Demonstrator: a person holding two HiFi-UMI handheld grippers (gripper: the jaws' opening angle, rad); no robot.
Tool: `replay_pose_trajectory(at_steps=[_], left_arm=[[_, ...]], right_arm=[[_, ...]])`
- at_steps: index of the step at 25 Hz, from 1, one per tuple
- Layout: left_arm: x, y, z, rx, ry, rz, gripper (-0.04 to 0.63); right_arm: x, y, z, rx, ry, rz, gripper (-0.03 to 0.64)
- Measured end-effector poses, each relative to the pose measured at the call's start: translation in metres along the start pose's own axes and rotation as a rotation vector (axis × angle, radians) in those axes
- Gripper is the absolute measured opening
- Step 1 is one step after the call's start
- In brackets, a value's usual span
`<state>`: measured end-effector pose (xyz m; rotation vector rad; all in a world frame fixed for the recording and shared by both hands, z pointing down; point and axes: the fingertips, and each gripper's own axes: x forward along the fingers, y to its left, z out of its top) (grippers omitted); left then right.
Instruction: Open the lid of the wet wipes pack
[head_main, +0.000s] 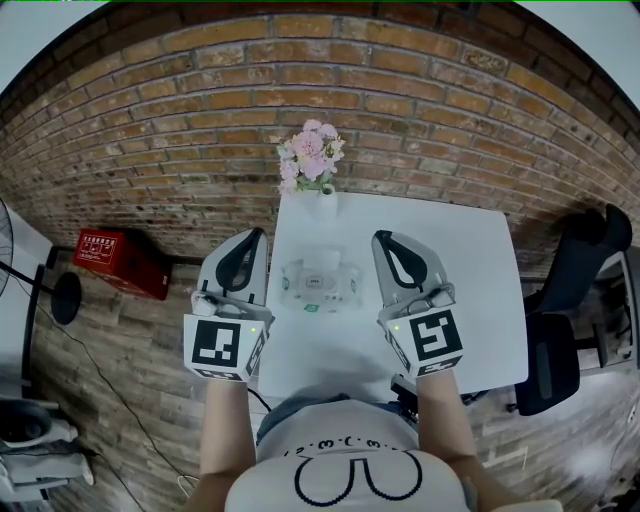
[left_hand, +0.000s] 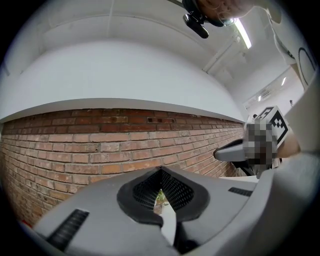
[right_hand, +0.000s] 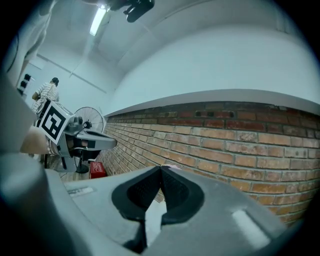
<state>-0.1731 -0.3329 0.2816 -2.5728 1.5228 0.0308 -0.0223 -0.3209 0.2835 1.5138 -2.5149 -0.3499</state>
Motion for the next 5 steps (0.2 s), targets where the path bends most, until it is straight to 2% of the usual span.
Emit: replay_pose_trajectory(at_steps=[5], left_arm=[[-0.0011,-0.0006,-0.0024,-0.013,-0.001,-0.002,-0.002]], right_arm=[[-0.0028,-0.0032,-0.0046,0.021,0.01,-0.007,-0.003]])
